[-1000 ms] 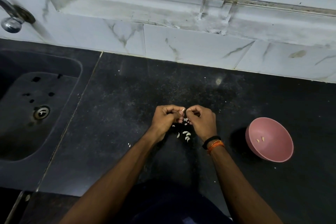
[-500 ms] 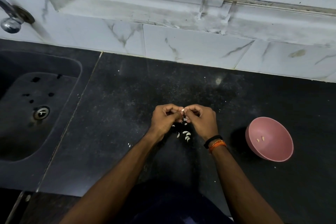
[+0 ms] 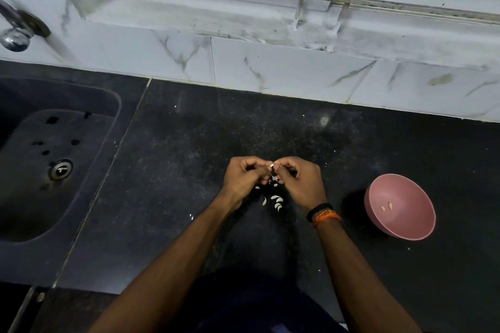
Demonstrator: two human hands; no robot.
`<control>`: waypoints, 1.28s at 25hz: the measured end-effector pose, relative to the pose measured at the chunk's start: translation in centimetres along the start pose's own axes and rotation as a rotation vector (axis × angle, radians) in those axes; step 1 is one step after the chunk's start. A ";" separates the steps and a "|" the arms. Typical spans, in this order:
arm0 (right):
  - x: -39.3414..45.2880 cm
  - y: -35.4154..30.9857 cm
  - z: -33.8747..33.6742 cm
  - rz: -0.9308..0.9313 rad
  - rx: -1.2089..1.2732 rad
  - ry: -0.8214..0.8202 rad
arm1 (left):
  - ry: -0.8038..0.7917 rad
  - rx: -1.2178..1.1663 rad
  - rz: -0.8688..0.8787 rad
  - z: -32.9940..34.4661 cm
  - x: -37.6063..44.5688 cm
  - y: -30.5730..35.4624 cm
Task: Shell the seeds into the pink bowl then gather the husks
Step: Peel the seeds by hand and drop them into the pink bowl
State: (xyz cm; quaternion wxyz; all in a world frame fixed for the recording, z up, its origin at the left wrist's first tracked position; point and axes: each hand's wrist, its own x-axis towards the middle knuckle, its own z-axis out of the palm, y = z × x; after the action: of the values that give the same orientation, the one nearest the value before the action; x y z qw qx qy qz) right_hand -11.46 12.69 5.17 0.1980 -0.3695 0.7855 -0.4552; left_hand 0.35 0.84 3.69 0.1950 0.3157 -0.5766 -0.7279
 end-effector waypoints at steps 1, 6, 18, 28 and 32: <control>0.0 0.0 0.0 -0.010 -0.010 0.003 | 0.001 0.008 -0.001 0.0 0.0 0.0; 0.1 0.0 -0.1 -0.109 -0.133 0.017 | -0.009 0.082 -0.002 -0.2 0.1 0.3; -0.1 -0.4 -0.2 -0.199 -0.294 0.025 | -0.029 0.405 0.024 -0.3 0.4 0.6; -0.4 -0.3 0.2 -0.008 0.006 -0.012 | 0.028 0.307 -0.011 -0.3 0.6 0.9; -0.5 -0.6 0.1 0.017 0.053 -0.034 | 0.030 0.236 -0.042 -0.2 0.3 0.9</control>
State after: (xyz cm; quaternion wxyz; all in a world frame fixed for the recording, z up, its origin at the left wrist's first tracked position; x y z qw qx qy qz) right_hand -10.86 12.80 5.63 0.2252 -0.3651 0.7728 -0.4678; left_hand 0.19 0.23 4.43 0.1497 0.3594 -0.6485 -0.6541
